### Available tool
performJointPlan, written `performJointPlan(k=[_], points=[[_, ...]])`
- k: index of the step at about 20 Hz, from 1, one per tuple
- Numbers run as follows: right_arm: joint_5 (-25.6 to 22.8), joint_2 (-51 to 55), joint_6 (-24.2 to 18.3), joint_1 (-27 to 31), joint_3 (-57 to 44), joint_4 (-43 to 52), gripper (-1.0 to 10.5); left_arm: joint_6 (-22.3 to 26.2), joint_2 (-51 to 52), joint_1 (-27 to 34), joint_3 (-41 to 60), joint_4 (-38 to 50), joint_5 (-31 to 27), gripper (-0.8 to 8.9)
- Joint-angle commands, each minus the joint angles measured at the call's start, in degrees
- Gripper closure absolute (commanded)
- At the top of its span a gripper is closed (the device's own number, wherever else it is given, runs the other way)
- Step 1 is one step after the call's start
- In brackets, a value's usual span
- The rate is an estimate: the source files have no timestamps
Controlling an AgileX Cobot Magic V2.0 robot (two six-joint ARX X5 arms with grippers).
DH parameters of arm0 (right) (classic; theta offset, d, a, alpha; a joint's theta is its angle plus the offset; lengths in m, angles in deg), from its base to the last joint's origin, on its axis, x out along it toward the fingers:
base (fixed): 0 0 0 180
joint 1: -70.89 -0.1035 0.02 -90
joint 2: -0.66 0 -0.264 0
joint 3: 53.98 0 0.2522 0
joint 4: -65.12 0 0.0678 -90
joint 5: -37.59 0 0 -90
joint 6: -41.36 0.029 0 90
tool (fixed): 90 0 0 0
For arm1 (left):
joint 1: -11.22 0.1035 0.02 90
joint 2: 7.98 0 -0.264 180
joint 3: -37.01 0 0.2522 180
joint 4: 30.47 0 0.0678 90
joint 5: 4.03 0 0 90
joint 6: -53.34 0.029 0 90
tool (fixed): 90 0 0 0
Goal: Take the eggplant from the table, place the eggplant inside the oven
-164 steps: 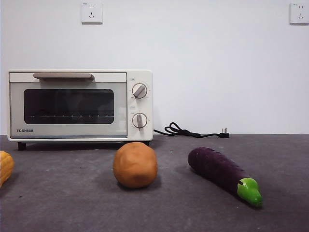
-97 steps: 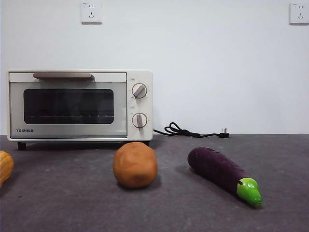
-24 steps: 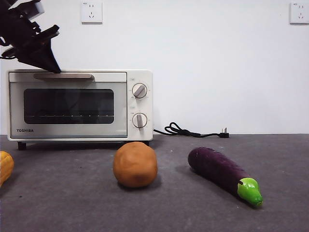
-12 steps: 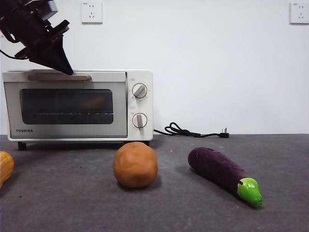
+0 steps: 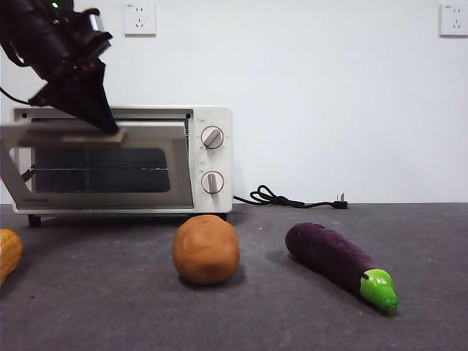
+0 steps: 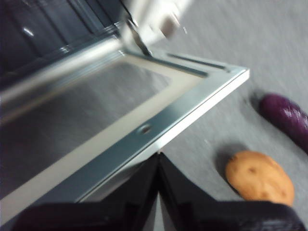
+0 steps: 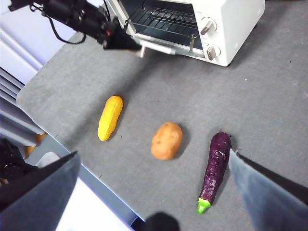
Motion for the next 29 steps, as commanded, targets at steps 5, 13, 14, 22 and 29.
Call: performJointPlan(k=[5,13,14,22,29], points=[[0.04,0.00,-0.63,-0.07,0.09,0.55,3.8,0.33,3.85,-0.90,0.87,3.10,-2.14,8.19],[0.04,-0.33,-0.59,-0.07,0.09,0.44,3.8,-2.80,18.93,-0.87,0.87,3.96,-1.79,8.19],[0.04,-0.42,-0.59,-0.07,0.09,0.33,3.8,-3.50,20.94,-0.85,0.87,4.20,-1.81,8.19],[-0.55,-2.12,-0.44,-0.09,0.09,-0.55,3.8,-7.52,37.57,-0.39,0.87,5.99,-12.46,8.19],[-5.29,-5.77,-0.39,-0.55,0.09,-2.71,3.8,-8.48,48.85,1.07,0.87,0.42,-26.95,8.19]])
